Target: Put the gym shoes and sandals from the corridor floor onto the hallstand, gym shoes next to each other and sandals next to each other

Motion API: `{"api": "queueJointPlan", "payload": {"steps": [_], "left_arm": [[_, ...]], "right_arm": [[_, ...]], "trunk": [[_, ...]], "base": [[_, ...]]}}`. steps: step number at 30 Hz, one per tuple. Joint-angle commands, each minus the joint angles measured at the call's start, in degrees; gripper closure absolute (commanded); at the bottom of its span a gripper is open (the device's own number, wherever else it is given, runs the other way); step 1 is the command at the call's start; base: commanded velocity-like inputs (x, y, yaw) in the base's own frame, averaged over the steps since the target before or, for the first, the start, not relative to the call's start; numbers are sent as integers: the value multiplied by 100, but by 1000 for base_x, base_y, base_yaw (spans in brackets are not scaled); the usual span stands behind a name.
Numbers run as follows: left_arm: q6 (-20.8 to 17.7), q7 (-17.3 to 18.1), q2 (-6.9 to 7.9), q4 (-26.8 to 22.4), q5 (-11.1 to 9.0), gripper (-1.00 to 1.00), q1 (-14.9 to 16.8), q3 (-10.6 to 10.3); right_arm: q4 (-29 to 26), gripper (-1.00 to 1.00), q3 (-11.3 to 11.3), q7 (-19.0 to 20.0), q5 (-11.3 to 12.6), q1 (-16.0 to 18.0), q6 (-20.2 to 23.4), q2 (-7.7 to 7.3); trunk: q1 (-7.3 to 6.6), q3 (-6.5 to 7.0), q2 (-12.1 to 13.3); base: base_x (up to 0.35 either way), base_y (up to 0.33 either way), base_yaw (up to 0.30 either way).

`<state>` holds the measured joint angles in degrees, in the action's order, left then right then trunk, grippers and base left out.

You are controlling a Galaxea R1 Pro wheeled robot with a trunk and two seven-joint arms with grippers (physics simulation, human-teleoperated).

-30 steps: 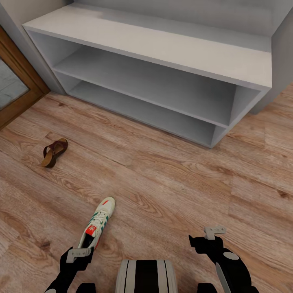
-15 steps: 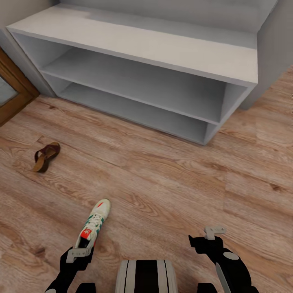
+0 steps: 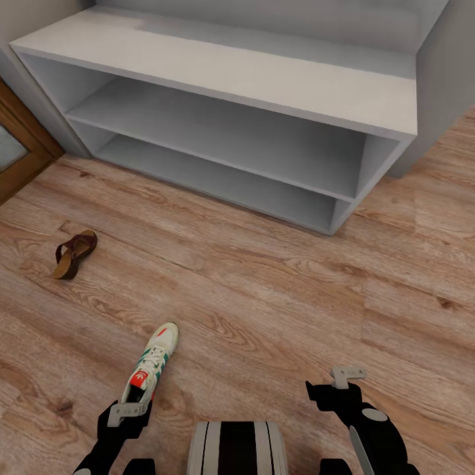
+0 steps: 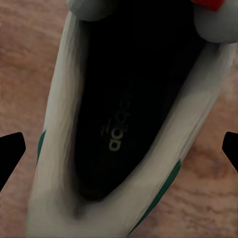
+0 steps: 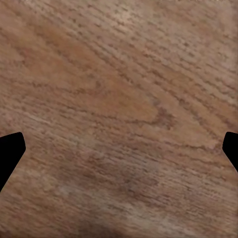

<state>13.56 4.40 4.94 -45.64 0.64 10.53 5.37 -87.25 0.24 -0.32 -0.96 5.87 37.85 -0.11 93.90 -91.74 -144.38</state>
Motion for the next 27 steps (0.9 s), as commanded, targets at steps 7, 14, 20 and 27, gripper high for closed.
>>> {"api": "queueJointPlan", "payload": {"steps": [7, 14, 20, 27], "left_arm": [[14, 43, 5, 8, 6, -100, 2, 25], [13, 43, 7, 11, 6, -100, 2, 26], [14, 43, 7, 11, 11, -100, 2, -6], [15, 43, 7, 6, 274, -100, 2, -55]], "right_arm": [[-6, -100, 3, -3, -9, 2, 30, -1], [-5, -100, 3, -3, -9, 2, 30, -3], [-3, -100, 3, -3, -9, 2, 30, -6], [-3, -100, 2, -3, -9, 2, 30, -7]], "trunk": [[-1, -3, -1], [-1, -3, -1], [-1, -3, -1], [-1, -3, -1]], "base": [[0, 0, 0], [0, 0, 0], [0, 0, 0], [0, 0, 0]]}}
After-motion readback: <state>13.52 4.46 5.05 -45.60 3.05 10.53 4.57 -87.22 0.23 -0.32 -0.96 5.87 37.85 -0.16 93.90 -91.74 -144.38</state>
